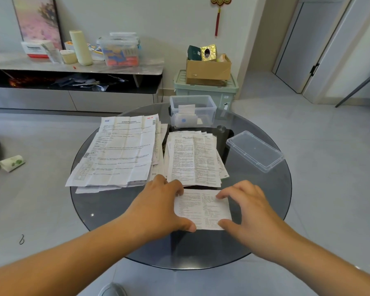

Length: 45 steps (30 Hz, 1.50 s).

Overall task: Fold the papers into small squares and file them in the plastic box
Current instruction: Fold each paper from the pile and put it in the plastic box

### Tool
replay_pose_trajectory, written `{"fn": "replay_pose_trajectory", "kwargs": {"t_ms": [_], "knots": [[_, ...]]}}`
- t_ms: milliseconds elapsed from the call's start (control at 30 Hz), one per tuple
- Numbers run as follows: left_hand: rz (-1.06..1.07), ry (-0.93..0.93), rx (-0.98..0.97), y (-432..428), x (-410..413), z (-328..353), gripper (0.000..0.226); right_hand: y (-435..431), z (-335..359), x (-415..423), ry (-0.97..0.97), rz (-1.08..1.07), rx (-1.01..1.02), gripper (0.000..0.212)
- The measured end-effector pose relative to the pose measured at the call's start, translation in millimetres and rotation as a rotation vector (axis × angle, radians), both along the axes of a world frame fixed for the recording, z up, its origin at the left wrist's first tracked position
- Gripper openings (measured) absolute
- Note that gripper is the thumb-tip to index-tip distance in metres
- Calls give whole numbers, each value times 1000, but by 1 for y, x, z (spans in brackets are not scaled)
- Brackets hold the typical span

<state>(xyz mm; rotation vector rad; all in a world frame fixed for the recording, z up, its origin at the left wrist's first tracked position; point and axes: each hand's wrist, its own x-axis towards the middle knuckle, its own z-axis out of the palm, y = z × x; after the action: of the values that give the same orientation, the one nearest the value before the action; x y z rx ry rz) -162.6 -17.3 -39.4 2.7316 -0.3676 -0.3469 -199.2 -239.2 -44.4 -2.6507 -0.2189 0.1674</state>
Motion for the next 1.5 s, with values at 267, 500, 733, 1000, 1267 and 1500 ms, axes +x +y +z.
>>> {"fn": "replay_pose_trajectory", "kwargs": {"t_ms": [267, 500, 733, 1000, 1267, 1500], "knots": [[123, 164, -280, -4, 3, 5, 72, 7, -5, -5, -23, 222, -48, 30], [213, 265, -363, 2, 6, 9, 44, 6, 1, -3, -24, 226, -17, 35], [167, 299, -500, -3, 2, 10, 20, 4, 0, -5, -48, 294, -42, 57], [266, 895, -938, 1, 4, 16, 24, 6, -1, -13, -36, 343, 17, 67], [-95, 411, -400, 0, -1, 17, 25, 4, -2, 0, -30, 5, 95, 9], [-79, -11, 10, -13, 7, -1, 43, 7, -3, 3, 67, -148, 79, 57]]}}
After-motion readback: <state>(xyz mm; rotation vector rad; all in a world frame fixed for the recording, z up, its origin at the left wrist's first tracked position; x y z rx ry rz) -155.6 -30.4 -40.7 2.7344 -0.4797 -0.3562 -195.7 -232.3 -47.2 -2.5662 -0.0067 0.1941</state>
